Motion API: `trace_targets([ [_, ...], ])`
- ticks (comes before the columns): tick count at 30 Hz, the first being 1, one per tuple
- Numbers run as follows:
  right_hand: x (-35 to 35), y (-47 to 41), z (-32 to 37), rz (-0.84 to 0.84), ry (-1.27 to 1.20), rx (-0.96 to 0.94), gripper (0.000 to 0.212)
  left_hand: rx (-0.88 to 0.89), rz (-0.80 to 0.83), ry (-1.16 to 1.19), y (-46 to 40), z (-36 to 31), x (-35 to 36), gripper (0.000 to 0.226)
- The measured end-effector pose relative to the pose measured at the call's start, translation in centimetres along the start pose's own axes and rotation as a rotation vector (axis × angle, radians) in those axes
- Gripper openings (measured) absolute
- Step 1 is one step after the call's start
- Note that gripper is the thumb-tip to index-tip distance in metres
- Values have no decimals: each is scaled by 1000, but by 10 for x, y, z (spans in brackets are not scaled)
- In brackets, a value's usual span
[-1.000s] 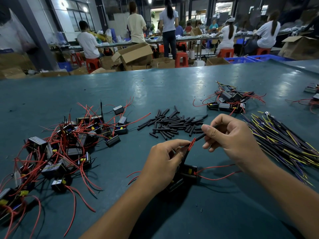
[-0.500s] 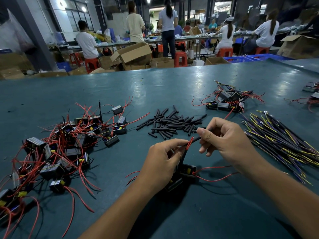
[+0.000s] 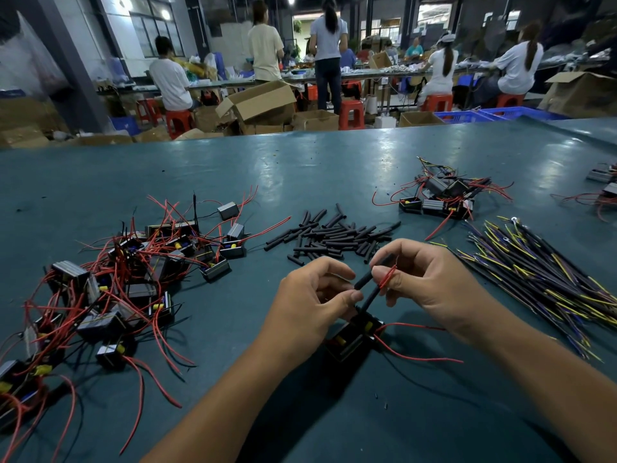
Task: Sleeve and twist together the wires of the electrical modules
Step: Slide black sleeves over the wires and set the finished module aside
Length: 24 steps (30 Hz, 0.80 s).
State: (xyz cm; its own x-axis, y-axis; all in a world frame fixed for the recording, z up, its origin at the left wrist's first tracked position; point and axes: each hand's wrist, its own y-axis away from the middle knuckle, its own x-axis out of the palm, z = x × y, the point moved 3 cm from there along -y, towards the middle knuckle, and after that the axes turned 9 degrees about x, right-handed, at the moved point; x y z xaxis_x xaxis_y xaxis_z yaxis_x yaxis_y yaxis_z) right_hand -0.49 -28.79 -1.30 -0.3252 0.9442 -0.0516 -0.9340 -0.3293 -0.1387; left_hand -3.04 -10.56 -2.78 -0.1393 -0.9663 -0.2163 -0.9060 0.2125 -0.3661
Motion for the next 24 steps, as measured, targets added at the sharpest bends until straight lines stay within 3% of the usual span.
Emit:
trace_targets([
  [3, 4, 0, -1, -2, 48, -3, 18, -5, 42, -15, 0, -1, -1, 21],
  [7, 4, 0, -2, -23, 36, 16, 14, 7, 131, -257, 0, -4, -16, 16],
  [12, 7, 0, -7, -14, 182, 23, 11, -108, 472, -489, 7, -4, -22, 58],
  [19, 9, 2, -10, -49, 459, -32, 9, -68, 508, -541, 6, -4, -16, 49],
  [24, 17, 7, -11, 21, 654, -59, 13, -18, 509, -537, 6, -6, -25, 36],
])
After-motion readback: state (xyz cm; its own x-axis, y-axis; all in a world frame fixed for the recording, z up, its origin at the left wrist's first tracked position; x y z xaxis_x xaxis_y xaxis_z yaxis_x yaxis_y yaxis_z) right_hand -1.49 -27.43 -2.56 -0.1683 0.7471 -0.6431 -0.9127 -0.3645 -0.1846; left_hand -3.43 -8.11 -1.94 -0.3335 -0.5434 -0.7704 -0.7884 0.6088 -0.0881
